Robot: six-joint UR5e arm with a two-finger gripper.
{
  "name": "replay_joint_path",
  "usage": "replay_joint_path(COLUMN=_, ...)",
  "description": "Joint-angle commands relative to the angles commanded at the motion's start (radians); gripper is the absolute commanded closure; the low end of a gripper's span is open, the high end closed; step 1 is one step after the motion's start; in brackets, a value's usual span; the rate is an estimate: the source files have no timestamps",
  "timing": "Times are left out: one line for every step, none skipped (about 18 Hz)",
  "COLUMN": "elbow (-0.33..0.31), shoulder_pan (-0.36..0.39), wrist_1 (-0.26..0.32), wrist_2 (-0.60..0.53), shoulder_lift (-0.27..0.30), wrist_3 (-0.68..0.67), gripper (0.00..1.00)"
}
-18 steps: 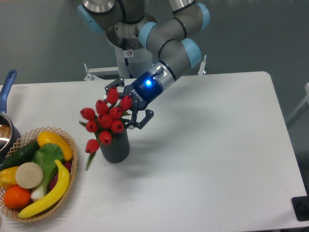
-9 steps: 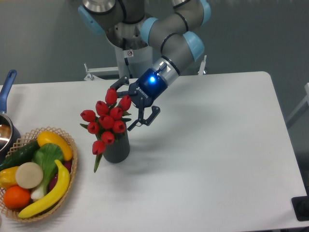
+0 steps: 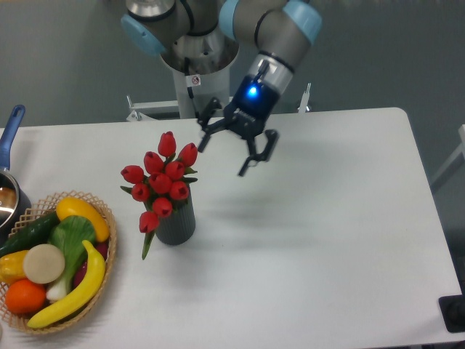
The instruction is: Insert the flowers into the vase
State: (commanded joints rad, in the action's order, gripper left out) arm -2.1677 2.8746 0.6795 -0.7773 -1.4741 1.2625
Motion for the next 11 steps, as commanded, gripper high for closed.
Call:
replay_joint_path(elbow=0.024, shoulder_pan=0.009, wrist_1=0.000, wrist_2=-0.034, shoulder_lift=-0.012, wrist_3=-0.003, gripper=0.00)
replay_joint_path(elbow=0.055, shoulder_pan=0.012, wrist_1=0.002, wrist_2=-0.072, shoulder_lift=-0.055, wrist_3=-0.005, gripper=0.00)
replay_joint_path(elbow=0.078, shoulder_pan=0.012, wrist_1=0.002, wrist_2=-0.112, shoulder_lift=-0.087, wrist_3=-0.005, gripper=0.00)
replay_joint_path(elbow=0.094, shoulder_pan=0.012, wrist_1=0.000, wrist_2=-0.172, shoulder_lift=-0.110, wrist_3=-0.005, gripper=0.00)
replay_joint_path(elbow=0.115, shoulder_pan=0.009, wrist_1=0.002, wrist_2=-0.245, shoulder_lift=-0.130, wrist_3=-0.008, gripper=0.00)
replay_joint_path(elbow=0.150, shoulder_pan=0.009, wrist_1=0.003, wrist_2=-0.308, shoulder_lift=-0.182, wrist_3=-0.008, gripper=0.00)
replay_joint_path(elbow=0.178, shoulder_pan=0.000, wrist_1=0.003, wrist_2=-0.359, shoulder_lift=-0.233, wrist_3=-0.008, gripper=0.00)
replay_joint_path(elbow=0.204, shoulder_pan=-0.011, wrist_1=0.003, wrist_2=-0.396, shoulder_lift=-0.268, wrist_3=-0.003, gripper=0.00)
replay_joint_path(elbow=0.233, shoulder_pan=-0.026, wrist_1=0.005, wrist_2=-0.428, shoulder_lift=-0.307, wrist_3=-0.002, gripper=0.00)
replay_joint_path(elbow=0.256, shoulder_pan=-0.053, wrist_1=0.009, wrist_2=-0.463, shoulder_lift=-0.337, wrist_3=0.000, gripper=0.00)
replay_joint_path(elbow=0.281, shoulder_pan=-0.082, wrist_1=0.030, wrist_2=-0.502, shoulder_lift=-0.342, wrist_3=0.003, gripper=0.00)
